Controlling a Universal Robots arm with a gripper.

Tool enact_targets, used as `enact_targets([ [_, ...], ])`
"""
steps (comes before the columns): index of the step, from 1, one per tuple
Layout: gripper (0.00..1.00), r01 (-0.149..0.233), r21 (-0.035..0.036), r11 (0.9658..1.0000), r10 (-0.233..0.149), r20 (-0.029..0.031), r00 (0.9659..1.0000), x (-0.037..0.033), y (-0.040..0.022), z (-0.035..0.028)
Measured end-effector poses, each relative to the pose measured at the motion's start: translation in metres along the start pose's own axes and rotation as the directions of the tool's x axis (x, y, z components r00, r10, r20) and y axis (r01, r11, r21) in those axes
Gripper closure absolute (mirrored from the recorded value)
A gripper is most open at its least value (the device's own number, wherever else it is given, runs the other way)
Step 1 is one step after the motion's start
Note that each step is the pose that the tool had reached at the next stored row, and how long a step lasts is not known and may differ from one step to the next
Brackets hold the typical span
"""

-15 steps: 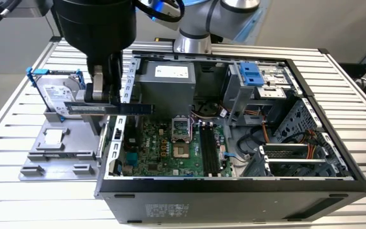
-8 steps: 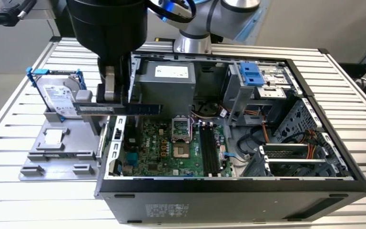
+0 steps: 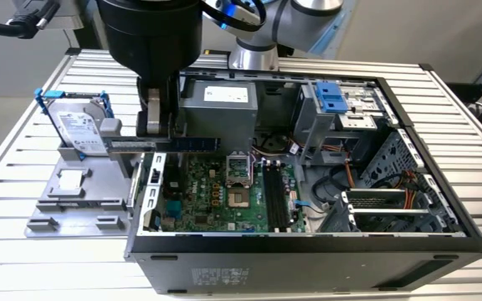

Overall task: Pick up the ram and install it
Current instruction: 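Pick up the ram and move it above insertion slot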

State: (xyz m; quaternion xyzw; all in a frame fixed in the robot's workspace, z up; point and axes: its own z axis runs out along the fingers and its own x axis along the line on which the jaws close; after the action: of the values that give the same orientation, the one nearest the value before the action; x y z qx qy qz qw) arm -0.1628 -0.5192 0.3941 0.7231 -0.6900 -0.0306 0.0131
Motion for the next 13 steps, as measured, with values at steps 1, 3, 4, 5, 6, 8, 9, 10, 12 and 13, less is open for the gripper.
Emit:
enact_targets([
  [1, 1.0, 0.0, 0.0, 1.0, 0.0, 0.0, 1.0, 0.0, 0.0, 0.0],
  [3, 1.0, 0.0, 0.0, 1.0, 0.0, 0.0, 1.0, 0.0, -0.0001, 0.0],
  [4, 1.0, 0.0, 0.0, 1.0, 0.0, 0.0, 1.0, -0.0001, -0.0001, 0.0003],
  [5, 1.0, 0.0, 0.0, 1.0, 0.0, 0.0, 1.0, -0.0001, -0.0002, 0.0008],
  [6, 1.0, 0.0, 0.0, 1.0, 0.0, 0.0001, 1.0, 0.0, -0.0002, 0.0017],
  [8, 1.0, 0.0, 0.0009, 1.0, 0.0, -0.0001, 1.0, 0.0001, -0.0004, 0.0041],
  [9, 1.0, 0.0, 0.0022, 1.0, 0.0, -0.0001, 1.0, 0.0001, -0.0005, 0.0056],
  [10, 1.0, 0.0, 0.0034, 1.0, 0.0, -0.0002, 1.0, 0.0002, -0.0006, 0.0068],
  [12, 1.0, 0.0, 0.0072, 1.0, 0.0, -0.0003, 1.0, 0.0002, -0.0006, 0.0087],
  [13, 1.0, 0.0, 0.012, 0.9999, 0.0, -0.0008, 1.0, 0.0002, -0.0007, 0.0092],
])
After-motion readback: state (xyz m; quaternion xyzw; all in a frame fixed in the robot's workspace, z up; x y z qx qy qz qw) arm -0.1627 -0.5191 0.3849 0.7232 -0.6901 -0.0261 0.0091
